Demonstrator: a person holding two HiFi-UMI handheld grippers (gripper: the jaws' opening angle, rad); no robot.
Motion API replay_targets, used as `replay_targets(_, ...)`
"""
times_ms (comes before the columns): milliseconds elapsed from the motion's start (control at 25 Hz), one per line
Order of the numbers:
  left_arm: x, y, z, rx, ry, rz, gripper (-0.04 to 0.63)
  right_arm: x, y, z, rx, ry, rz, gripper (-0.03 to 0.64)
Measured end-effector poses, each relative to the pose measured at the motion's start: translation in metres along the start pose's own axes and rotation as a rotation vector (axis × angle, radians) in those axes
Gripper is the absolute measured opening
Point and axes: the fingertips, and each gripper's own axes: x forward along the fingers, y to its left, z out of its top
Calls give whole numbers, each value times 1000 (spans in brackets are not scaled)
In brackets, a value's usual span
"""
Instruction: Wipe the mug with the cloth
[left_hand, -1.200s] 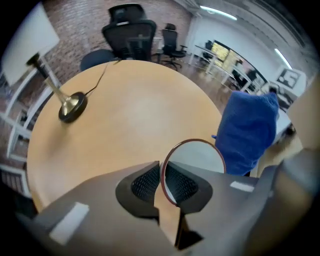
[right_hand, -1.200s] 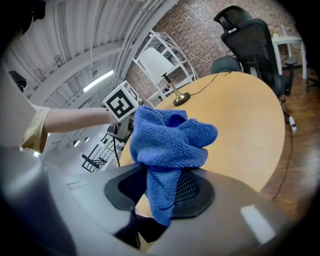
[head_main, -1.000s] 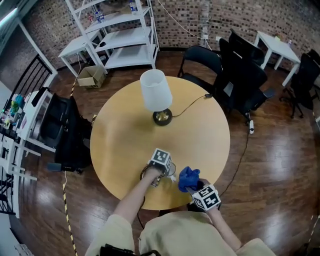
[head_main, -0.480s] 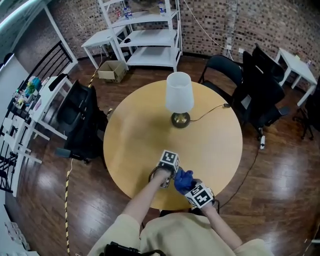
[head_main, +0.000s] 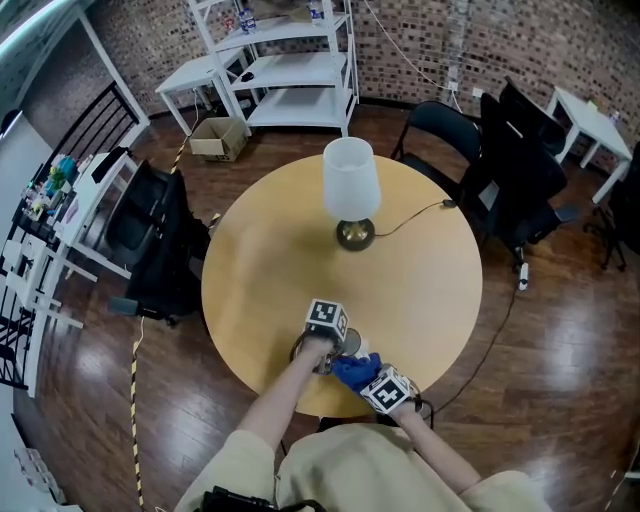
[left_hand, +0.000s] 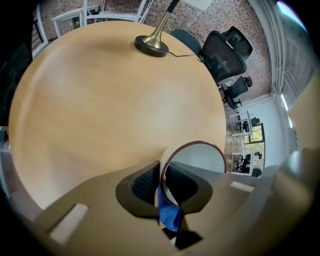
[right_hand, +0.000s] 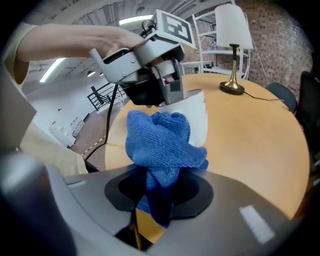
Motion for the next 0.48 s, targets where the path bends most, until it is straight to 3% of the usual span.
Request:
replay_targets(160,3,-4,-4,68,16,-1,34,14,-8,1,42,37,40,124)
replay_targets(320,-1,3,-2,44,-5,-10,37,11,-13,-1,72,33,62,124)
replay_targets(480,-5,12,-2,68,-16,20,37,-10,-25,-15,160,1,21,124)
